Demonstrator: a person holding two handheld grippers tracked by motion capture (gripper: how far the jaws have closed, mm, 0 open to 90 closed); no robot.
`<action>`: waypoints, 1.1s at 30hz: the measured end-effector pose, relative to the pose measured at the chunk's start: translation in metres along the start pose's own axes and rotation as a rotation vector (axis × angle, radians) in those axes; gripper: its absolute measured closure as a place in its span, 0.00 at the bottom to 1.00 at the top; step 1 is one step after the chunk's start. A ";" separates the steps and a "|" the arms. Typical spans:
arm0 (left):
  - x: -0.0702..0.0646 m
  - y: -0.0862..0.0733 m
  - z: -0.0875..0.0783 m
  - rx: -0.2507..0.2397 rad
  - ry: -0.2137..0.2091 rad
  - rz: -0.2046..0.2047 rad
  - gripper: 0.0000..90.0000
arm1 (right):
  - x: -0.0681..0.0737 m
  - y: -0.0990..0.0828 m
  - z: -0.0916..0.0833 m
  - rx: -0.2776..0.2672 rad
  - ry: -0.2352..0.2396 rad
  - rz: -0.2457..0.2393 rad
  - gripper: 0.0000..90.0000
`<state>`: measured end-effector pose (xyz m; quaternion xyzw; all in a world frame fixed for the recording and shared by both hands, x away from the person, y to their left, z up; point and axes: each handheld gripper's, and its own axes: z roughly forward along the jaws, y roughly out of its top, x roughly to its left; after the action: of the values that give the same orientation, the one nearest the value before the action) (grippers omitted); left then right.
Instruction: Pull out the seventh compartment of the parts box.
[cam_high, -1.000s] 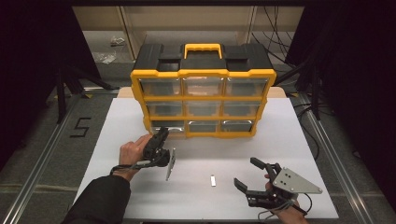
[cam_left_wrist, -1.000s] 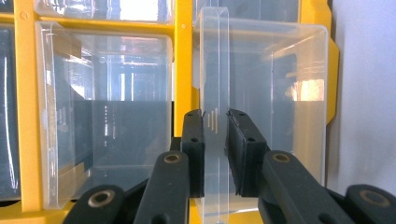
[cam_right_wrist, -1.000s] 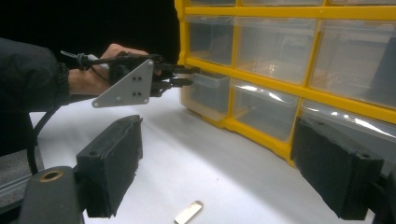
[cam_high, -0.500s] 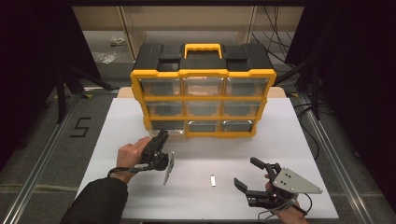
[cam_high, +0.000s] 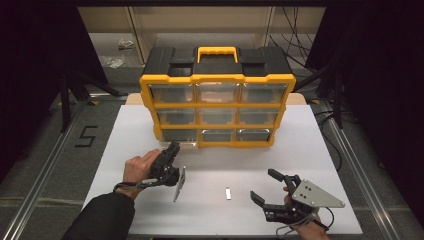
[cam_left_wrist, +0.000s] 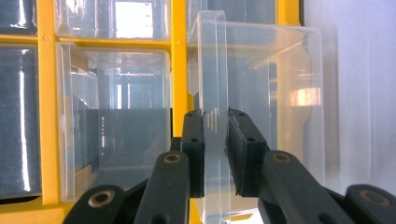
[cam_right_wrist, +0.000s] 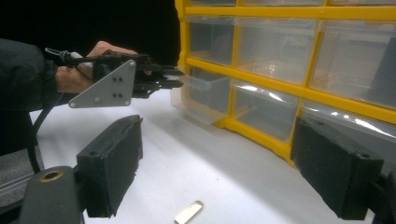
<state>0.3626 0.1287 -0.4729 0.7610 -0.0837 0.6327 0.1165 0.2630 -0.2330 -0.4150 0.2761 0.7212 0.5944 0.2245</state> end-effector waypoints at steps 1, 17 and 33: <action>0.000 0.000 -0.001 0.002 -0.001 0.005 0.86 | 0.000 0.000 0.000 0.000 -0.001 0.000 0.20; -0.001 0.001 -0.008 -0.010 -0.011 0.002 0.86 | 0.000 0.000 0.000 0.002 0.000 -0.001 0.20; -0.003 0.001 -0.013 -0.019 -0.018 0.011 0.86 | 0.000 0.000 0.000 0.000 0.002 0.000 0.20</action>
<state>0.3492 0.1312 -0.4735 0.7652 -0.0951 0.6254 0.1193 0.2628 -0.2328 -0.4150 0.2756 0.7215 0.5945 0.2239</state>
